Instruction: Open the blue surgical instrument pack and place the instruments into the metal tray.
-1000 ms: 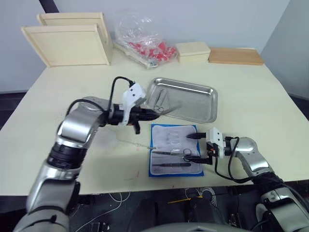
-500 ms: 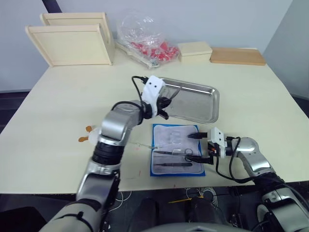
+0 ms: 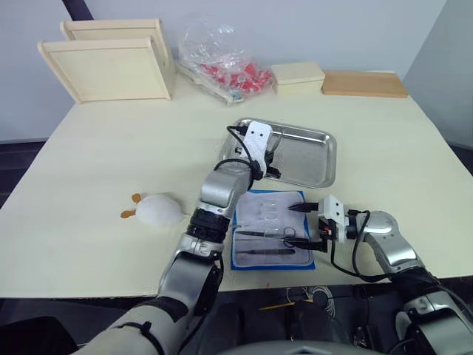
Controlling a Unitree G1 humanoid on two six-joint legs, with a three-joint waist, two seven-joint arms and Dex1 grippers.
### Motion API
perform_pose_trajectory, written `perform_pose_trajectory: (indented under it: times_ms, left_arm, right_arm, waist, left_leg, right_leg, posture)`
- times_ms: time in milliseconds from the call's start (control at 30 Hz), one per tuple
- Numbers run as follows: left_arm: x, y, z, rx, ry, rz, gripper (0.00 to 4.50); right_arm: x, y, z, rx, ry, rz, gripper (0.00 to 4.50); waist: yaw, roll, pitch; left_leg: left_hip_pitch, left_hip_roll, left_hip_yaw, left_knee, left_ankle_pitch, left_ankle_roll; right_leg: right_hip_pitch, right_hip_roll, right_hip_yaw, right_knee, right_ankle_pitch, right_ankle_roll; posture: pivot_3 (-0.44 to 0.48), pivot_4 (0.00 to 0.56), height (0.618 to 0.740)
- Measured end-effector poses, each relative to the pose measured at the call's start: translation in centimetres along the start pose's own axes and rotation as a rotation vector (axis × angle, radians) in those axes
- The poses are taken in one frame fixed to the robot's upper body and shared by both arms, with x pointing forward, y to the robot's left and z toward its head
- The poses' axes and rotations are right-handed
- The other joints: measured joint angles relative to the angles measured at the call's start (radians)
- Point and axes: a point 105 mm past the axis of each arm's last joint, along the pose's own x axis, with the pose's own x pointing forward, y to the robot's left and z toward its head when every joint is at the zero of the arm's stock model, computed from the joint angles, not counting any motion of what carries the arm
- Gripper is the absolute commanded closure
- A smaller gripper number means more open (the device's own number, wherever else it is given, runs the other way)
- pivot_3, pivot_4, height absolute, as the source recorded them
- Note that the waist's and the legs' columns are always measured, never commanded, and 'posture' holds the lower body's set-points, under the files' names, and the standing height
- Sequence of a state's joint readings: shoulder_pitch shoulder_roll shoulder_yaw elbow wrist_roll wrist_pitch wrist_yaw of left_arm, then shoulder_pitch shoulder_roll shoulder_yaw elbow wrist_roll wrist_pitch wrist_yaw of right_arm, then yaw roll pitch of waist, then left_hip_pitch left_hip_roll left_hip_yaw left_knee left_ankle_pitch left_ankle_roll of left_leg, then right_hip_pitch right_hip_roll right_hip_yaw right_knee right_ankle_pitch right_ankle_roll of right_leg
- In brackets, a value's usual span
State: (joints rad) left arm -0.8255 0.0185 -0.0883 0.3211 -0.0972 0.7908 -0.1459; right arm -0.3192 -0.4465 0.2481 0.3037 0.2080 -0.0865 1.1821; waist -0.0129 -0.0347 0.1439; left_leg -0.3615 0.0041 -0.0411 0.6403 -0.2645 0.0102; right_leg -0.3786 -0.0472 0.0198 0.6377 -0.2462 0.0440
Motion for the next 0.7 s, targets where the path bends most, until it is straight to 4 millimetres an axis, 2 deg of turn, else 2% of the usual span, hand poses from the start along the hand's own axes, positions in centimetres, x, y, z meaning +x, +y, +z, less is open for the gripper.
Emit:
perform_pose_trajectory:
  times_ms: [267,700]
  left_arm:
    - [1.4,0.2,-2.4,-0.024,0.075,0.05,4.45]
    - [1.8,0.1,-2.3,-0.07,0.071,0.049,4.45]
  right_arm:
    - [-0.2,0.1,0.2,0.0,0.015,-0.003,0.0]
    - [-0.1,-0.1,0.5,-0.005,0.021,-0.016,0.0]
  waist:
    - [0.0,0.002,0.002]
    - [0.0,0.004,0.003]
  left_leg:
    - [-0.001,-0.002,-0.001,0.0,0.0,0.0]
    - [-0.001,-0.002,-0.003,0.0,0.0,0.0]
  right_leg:
    - [0.0,-0.001,-0.001,0.0,-0.001,0.002]
    - [0.0,-0.001,-0.002,0.0,-0.001,0.002]
  posture:
    - [0.0,0.15,0.74]
    - [0.0,0.15,0.74]
